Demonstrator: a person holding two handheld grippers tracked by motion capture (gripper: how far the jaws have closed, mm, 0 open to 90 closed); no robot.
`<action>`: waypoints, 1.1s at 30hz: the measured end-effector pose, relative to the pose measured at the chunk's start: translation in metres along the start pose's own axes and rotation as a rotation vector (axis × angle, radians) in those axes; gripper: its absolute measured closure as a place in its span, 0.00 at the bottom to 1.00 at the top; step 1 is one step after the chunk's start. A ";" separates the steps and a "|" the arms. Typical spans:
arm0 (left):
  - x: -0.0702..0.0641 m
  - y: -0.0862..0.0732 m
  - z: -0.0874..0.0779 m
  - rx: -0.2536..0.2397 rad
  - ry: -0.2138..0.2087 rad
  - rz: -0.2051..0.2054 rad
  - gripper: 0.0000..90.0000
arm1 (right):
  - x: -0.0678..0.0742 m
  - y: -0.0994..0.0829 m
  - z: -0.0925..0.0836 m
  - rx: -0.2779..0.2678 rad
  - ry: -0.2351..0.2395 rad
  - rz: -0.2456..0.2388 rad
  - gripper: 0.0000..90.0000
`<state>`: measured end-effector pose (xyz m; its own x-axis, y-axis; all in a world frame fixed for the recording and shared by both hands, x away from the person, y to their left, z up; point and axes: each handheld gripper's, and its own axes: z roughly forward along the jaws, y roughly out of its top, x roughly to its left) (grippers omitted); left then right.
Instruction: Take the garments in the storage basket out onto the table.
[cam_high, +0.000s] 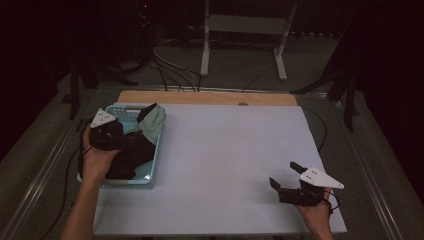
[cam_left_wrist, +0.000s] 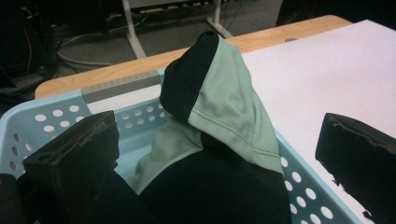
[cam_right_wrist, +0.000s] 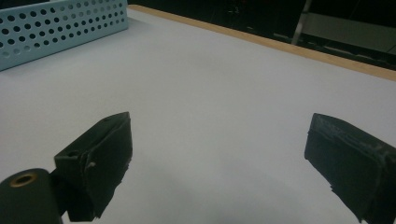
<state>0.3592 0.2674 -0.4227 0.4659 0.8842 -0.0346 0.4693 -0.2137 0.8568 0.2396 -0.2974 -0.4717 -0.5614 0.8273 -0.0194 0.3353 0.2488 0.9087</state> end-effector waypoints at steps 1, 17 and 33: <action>0.000 0.000 0.001 0.003 0.001 0.001 0.00 | 0.000 0.000 0.000 -0.001 0.000 0.001 0.08; 0.000 0.005 0.017 0.044 0.009 0.019 0.00 | 0.000 0.000 0.000 0.006 -0.004 0.001 0.08; 0.006 0.007 0.031 0.065 -0.002 -0.004 0.01 | 0.000 0.000 0.001 0.007 -0.002 -0.002 0.08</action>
<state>0.3886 0.2582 -0.4330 0.4651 0.8844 -0.0386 0.5189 -0.2370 0.8213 0.2403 -0.2972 -0.4724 -0.5605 0.8279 -0.0217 0.3395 0.2536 0.9058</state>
